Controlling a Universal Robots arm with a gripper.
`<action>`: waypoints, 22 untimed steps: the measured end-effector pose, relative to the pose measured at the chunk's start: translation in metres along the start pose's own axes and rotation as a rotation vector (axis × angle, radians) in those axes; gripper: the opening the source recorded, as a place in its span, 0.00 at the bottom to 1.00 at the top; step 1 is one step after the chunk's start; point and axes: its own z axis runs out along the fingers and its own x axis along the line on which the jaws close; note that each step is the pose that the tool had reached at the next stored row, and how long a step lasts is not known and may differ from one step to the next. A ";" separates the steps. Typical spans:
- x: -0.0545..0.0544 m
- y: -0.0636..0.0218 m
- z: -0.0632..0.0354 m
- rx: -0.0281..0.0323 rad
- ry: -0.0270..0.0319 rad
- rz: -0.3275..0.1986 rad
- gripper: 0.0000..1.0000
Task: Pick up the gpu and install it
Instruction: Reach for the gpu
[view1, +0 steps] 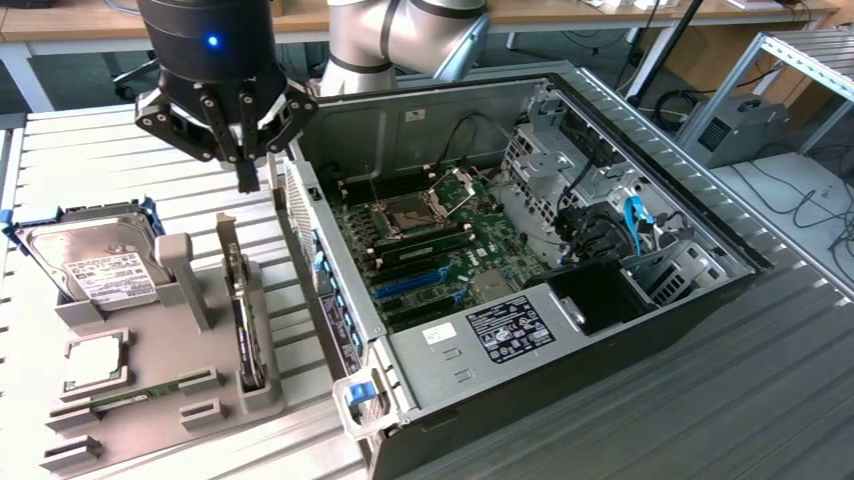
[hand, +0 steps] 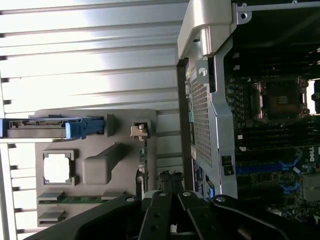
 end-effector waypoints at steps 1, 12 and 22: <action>0.001 -0.0001 0.0000 0.0000 0.0000 0.000 0.11; 0.009 -0.0007 -0.0003 0.0000 0.0000 0.000 0.11; 0.010 -0.0024 -0.0004 0.0000 0.0000 0.000 0.11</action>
